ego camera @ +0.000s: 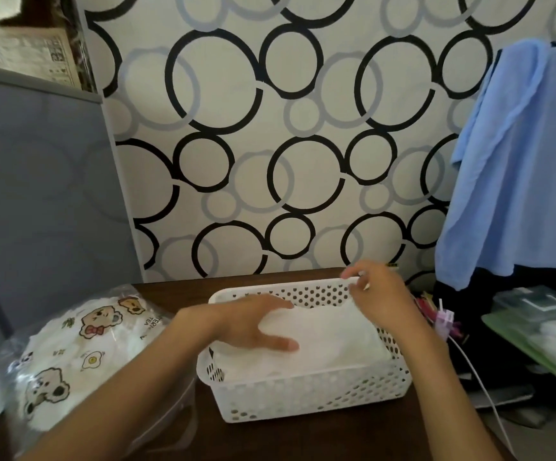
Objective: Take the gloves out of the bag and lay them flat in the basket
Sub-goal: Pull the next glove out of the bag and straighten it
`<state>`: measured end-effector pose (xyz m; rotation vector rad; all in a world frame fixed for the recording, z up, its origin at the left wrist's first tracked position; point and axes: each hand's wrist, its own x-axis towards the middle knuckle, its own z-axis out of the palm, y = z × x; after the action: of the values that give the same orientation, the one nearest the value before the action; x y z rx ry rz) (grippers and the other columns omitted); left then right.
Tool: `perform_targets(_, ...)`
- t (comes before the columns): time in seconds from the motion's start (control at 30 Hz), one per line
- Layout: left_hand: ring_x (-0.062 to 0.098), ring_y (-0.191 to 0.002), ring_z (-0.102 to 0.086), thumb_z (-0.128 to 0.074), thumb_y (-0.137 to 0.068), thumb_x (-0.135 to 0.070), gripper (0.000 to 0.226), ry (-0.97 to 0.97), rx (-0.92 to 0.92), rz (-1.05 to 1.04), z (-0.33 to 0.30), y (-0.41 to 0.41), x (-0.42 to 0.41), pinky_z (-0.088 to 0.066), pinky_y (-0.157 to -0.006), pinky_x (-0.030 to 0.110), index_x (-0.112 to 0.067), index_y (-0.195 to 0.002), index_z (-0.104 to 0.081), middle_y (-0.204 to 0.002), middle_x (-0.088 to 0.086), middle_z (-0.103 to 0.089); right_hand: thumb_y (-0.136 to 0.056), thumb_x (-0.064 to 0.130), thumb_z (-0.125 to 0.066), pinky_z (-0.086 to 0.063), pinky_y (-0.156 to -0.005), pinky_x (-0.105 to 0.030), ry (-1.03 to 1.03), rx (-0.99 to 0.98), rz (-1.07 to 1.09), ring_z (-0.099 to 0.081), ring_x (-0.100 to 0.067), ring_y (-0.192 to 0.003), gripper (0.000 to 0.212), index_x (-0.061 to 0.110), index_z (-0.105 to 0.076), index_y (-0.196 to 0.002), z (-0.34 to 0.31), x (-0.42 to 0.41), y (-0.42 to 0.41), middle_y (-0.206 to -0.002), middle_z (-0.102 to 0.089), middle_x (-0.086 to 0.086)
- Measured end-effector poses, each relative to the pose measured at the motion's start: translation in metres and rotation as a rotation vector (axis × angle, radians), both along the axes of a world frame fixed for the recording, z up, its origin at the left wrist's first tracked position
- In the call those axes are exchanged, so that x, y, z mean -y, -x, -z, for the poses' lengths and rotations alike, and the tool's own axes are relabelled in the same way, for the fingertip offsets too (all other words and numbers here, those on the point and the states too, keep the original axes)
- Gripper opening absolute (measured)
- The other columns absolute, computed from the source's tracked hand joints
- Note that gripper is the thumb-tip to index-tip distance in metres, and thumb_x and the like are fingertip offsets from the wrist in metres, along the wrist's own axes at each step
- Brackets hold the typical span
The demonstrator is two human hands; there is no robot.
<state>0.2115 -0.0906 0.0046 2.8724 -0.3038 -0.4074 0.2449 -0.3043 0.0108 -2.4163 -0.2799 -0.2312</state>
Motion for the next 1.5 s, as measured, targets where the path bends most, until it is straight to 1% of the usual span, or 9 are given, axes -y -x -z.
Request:
perform_targets(0.07, 0.014, -0.148, 0.002, -0.054, -0.087, -0.058, 0.091, -0.169, -0.142, 0.043, 0.007, 0.004, 0.002, -0.006, -0.118, 0.044, -0.033, -0.152, 0.005, -0.16, -0.011, 0.006, -0.089, 0.022, -0.063, -0.046, -0.089, -0.024, 0.162, -0.27, -0.16, -0.05, -0.016, -0.112, 0.043, 0.03, -0.049, -0.129, 0.007, -0.009, 0.001, -0.135, -0.048, -0.003)
perform_targets(0.17, 0.014, -0.146, 0.014, -0.059, -0.09, -0.041, 0.1, -0.23, -0.193, 0.032, 0.02, 0.001, 0.002, 0.001, -0.118, 0.044, -0.028, -0.149, 0.02, -0.158, -0.007, 0.021, -0.079, 0.03, -0.074, -0.027, -0.113, -0.045, 0.467, -0.476, -0.166, -0.021, -0.03, -0.139, 0.082, 0.036, -0.026, -0.145, 0.022, -0.014, -0.002, -0.149, -0.021, -0.005)
perform_targets(0.4, 0.016, -0.147, 0.013, -0.059, -0.089, -0.045, 0.098, -0.225, -0.163, 0.048, 0.022, -0.003, 0.005, 0.0, -0.12, 0.048, -0.026, -0.151, 0.015, -0.159, -0.005, 0.018, -0.077, 0.027, -0.075, -0.03, -0.112, -0.046, 0.482, -0.486, -0.131, -0.023, -0.03, -0.137, 0.082, 0.034, -0.028, -0.145, 0.028, -0.012, -0.007, -0.147, -0.025, -0.005)
perform_targets(0.63, 0.004, -0.114, -0.051, -0.062, -0.088, -0.038, 0.037, 0.233, 0.31, -0.241, -0.037, 0.077, -0.045, -0.045, -0.099, 0.029, -0.034, -0.124, -0.051, -0.13, -0.014, -0.055, -0.081, 0.018, -0.071, -0.044, -0.098, -0.032, 0.304, -0.207, -0.097, -0.048, -0.019, -0.12, 0.044, 0.031, -0.06, -0.121, -0.005, -0.013, 0.014, -0.137, -0.048, 0.002)
perform_targets(0.77, 0.011, -0.11, -0.051, -0.073, -0.073, -0.053, 0.066, -0.025, 0.287, -0.594, -0.028, 0.123, -0.092, -0.042, -0.088, 0.024, -0.031, -0.126, -0.042, -0.126, -0.013, -0.05, -0.084, 0.024, -0.07, -0.05, -0.089, -0.031, 0.238, -0.084, -0.26, -0.059, -0.007, -0.094, 0.03, 0.033, -0.064, -0.112, -0.026, -0.05, 0.053, -0.111, -0.065, 0.011)
perform_targets(0.93, 0.015, -0.094, -0.06, -0.048, -0.095, -0.033, 0.016, -0.182, 0.183, -0.701, 0.005, 0.11, -0.12, -0.05, -0.089, 0.033, -0.025, -0.099, -0.061, -0.104, -0.006, -0.064, -0.091, 0.025, -0.06, -0.045, -0.077, -0.011, 0.167, -0.03, -0.523, -0.059, 0.002, -0.086, 0.024, 0.035, -0.067, -0.112, -0.025, -0.116, 0.114, -0.103, -0.066, 0.014)
perform_targets(1.13, 0.026, -0.088, -0.057, -0.038, -0.099, -0.025, 0.025, -0.058, 0.171, -0.628, 0.001, 0.113, -0.13, -0.039, -0.072, 0.032, -0.008, -0.099, -0.057, -0.106, 0.012, -0.062, -0.096, 0.022, -0.05, -0.043, -0.088, -0.033, 0.438, -0.185, -0.505, -0.055, -0.026, -0.114, 0.03, 0.017, -0.057, -0.125, 0.019, -0.191, 0.122, -0.128, -0.057, -0.009)
perform_targets(1.27, 0.029, -0.105, -0.056, -0.034, -0.101, -0.021, 0.029, 0.06, 0.17, -0.576, -0.012, 0.126, -0.126, -0.044, -0.086, 0.037, -0.003, -0.112, -0.055, -0.114, 0.009, -0.057, -0.097, 0.04, -0.045, -0.043, -0.093, -0.034, 0.463, -0.141, -0.427, -0.052, -0.026, -0.117, 0.043, 0.01, -0.05, -0.127, 0.038, -0.215, 0.122, -0.13, -0.053, -0.011)
perform_targets(1.5, 0.024, -0.111, -0.056, -0.037, -0.102, -0.032, 0.032, 0.214, 0.176, -0.582, -0.012, 0.13, -0.134, -0.043, -0.08, 0.031, -0.006, -0.113, -0.052, -0.117, 0.005, -0.057, -0.093, 0.03, -0.057, -0.044, -0.078, -0.027, 0.429, -0.036, -0.385, -0.061, -0.019, -0.098, 0.02, 0.014, -0.065, -0.101, 0.043, -0.217, 0.122, -0.108, -0.065, -0.005)
